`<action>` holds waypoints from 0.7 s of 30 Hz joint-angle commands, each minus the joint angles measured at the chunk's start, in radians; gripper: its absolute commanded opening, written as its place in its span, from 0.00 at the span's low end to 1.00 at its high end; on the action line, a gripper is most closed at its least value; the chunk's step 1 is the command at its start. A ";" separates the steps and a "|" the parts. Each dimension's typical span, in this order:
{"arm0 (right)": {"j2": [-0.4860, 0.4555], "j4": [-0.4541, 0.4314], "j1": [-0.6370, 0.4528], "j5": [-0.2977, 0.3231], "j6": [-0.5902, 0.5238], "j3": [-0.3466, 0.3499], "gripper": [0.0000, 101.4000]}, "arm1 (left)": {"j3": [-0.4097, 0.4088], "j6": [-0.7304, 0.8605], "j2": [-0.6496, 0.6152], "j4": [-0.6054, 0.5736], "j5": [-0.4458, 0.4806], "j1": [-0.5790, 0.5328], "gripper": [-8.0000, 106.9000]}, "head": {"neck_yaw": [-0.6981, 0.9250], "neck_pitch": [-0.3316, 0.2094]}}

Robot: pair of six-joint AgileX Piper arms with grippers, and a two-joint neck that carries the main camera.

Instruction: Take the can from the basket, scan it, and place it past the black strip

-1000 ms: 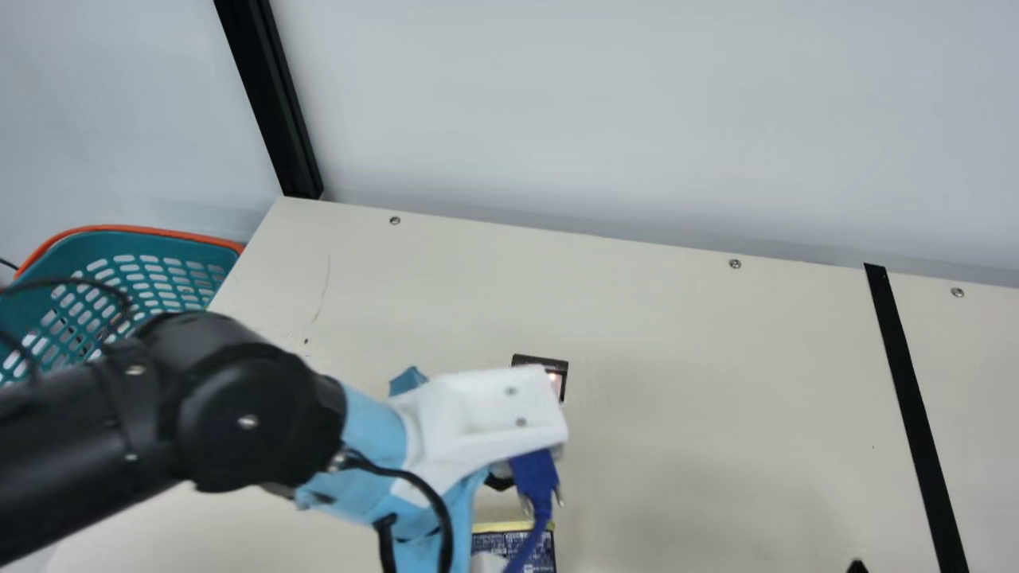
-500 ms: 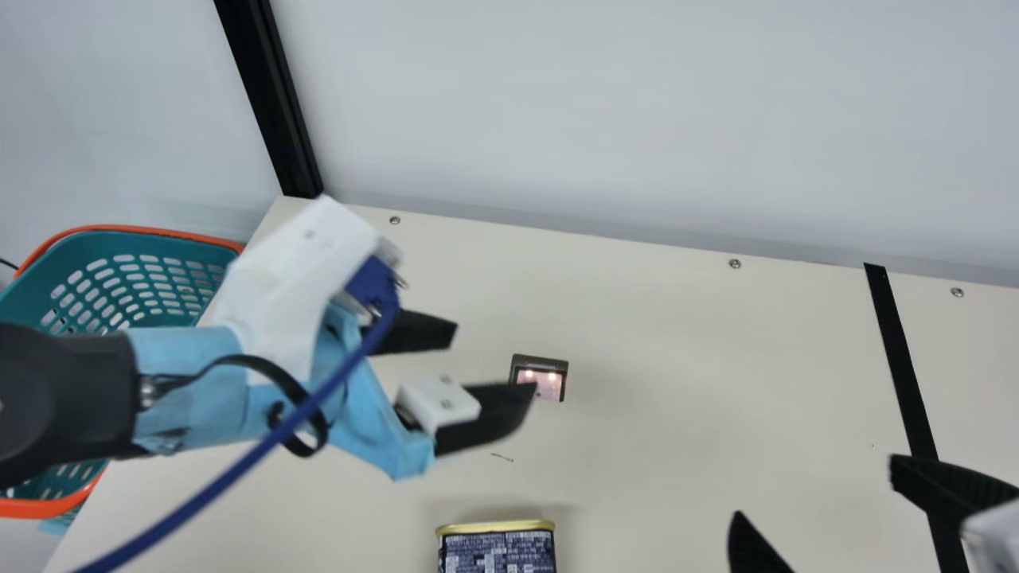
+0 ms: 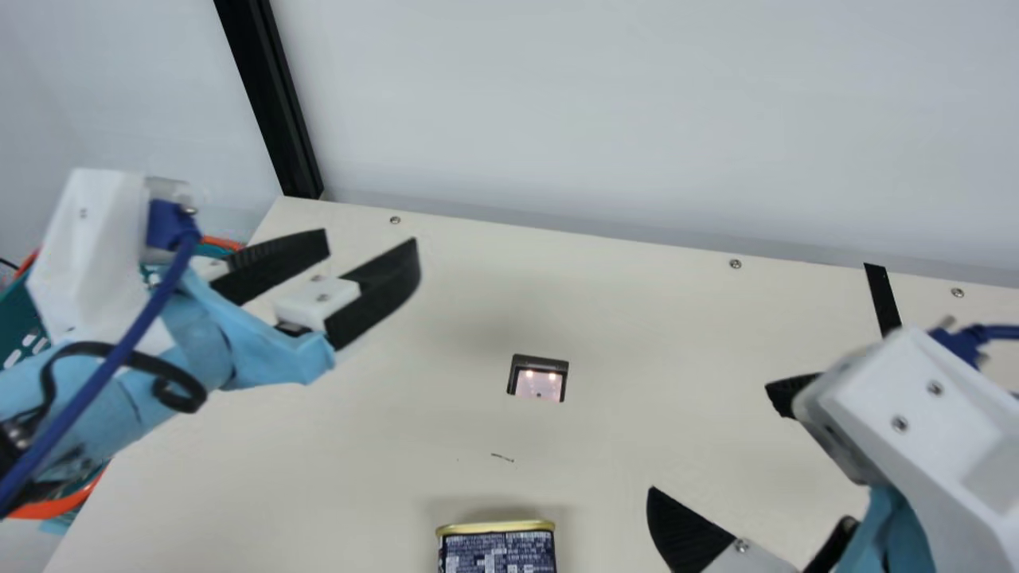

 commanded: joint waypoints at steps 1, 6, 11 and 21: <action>0.044 0.010 0.001 0.058 -0.062 -0.059 1.00 | 0.048 -0.048 -0.020 0.023 -0.096 0.005 0.85 | -0.013 -0.009; 0.113 0.008 0.025 0.129 -0.109 -0.134 1.00 | 0.144 -0.157 -0.061 0.084 -0.198 0.029 0.85 | -0.013 -0.009; 0.171 -0.011 0.074 0.165 -0.116 -0.184 1.00 | 0.240 -0.253 -0.093 0.152 -0.286 0.065 0.85 | -0.013 -0.009; 0.273 -0.049 0.207 0.186 -0.079 -0.248 1.00 | 0.357 -0.377 -0.124 0.253 -0.341 0.132 0.85 | -0.013 -0.009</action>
